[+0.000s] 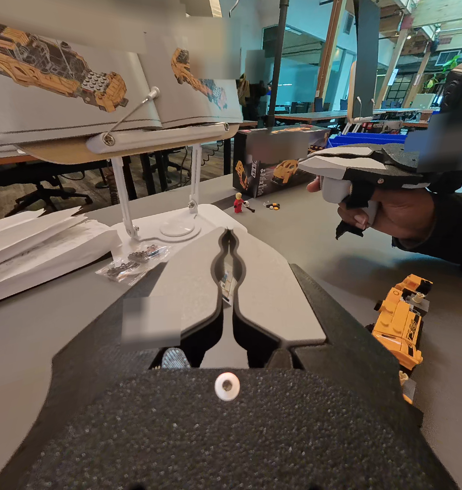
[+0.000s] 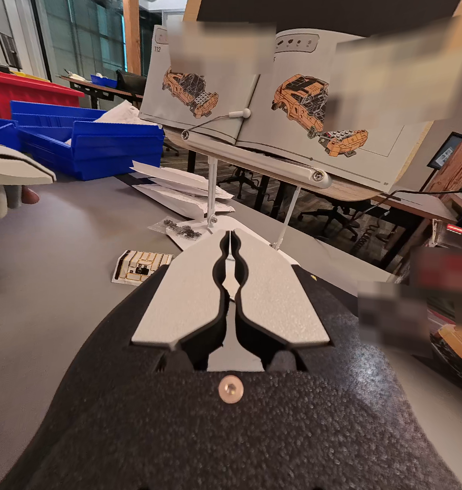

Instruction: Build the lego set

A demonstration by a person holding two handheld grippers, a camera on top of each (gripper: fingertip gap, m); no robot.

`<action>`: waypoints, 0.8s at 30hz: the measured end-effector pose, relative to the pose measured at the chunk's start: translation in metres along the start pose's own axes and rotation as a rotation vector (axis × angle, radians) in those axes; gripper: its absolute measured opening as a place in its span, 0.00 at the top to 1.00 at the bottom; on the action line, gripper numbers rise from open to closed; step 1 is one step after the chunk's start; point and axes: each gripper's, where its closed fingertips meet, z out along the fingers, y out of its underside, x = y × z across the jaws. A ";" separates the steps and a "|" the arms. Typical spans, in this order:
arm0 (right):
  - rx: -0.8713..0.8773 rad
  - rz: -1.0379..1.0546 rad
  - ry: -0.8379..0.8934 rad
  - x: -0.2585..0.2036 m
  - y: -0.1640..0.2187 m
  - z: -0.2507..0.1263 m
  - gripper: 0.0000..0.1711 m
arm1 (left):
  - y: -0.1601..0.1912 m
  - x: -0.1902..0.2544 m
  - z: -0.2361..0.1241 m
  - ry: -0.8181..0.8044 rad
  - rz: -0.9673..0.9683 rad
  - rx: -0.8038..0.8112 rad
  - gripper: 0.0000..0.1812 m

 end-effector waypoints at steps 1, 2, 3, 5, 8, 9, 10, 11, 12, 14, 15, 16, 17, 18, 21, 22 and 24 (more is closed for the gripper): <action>0.000 0.002 0.000 0.000 0.000 0.000 1.00 | 0.000 0.000 0.000 -0.004 0.008 -0.003 1.00; 0.000 0.003 0.001 0.000 0.000 0.000 1.00 | 0.000 0.000 0.000 -0.009 0.020 -0.004 0.97; -0.001 0.004 0.001 0.000 0.001 0.000 1.00 | 0.000 0.000 0.000 -0.015 0.032 -0.005 0.97; -0.002 0.007 0.002 0.001 0.002 0.000 1.00 | 0.001 -0.001 0.001 -0.023 0.046 -0.010 1.00; -0.005 0.020 0.007 0.003 0.003 0.001 1.00 | 0.002 -0.002 0.001 -0.032 0.047 -0.013 1.00; -0.007 0.025 0.009 0.003 0.003 0.001 1.00 | 0.002 -0.003 0.001 -0.037 0.047 -0.012 1.00; -0.008 0.027 0.009 0.003 0.003 0.000 1.00 | 0.001 -0.004 0.001 -0.041 0.045 -0.012 1.00; -0.009 0.027 0.008 0.003 0.004 0.001 1.00 | 0.001 -0.005 0.000 -0.047 0.044 -0.012 1.00; -0.012 0.027 0.007 0.003 0.004 0.001 1.00 | 0.001 -0.006 0.000 -0.050 0.043 -0.011 1.00; -0.017 0.028 0.006 0.003 0.006 0.001 1.00 | 0.000 -0.007 0.000 -0.056 0.044 -0.007 1.00; -0.019 0.028 0.005 0.003 0.006 0.001 1.00 | -0.001 -0.007 0.000 -0.060 0.048 -0.003 1.00; -0.019 0.027 0.005 0.002 0.006 0.001 1.00 | -0.001 -0.007 0.000 -0.062 0.052 0.001 1.00; -0.019 0.026 0.003 0.002 0.006 0.001 1.00 | -0.002 -0.007 -0.001 -0.064 0.057 0.004 1.00; -0.020 0.025 0.004 0.002 0.007 0.002 1.00 | -0.003 -0.008 -0.001 -0.069 0.062 0.008 1.00; -0.023 0.021 0.001 0.001 0.007 0.002 1.00 | -0.004 -0.008 -0.001 -0.074 0.072 0.014 1.00; -0.023 0.019 -0.001 0.000 0.007 0.002 1.00 | -0.003 -0.008 -0.001 -0.073 0.071 0.014 1.00; -0.028 0.016 -0.006 -0.001 0.008 0.002 1.00 | -0.004 -0.007 -0.001 -0.071 0.072 0.015 1.00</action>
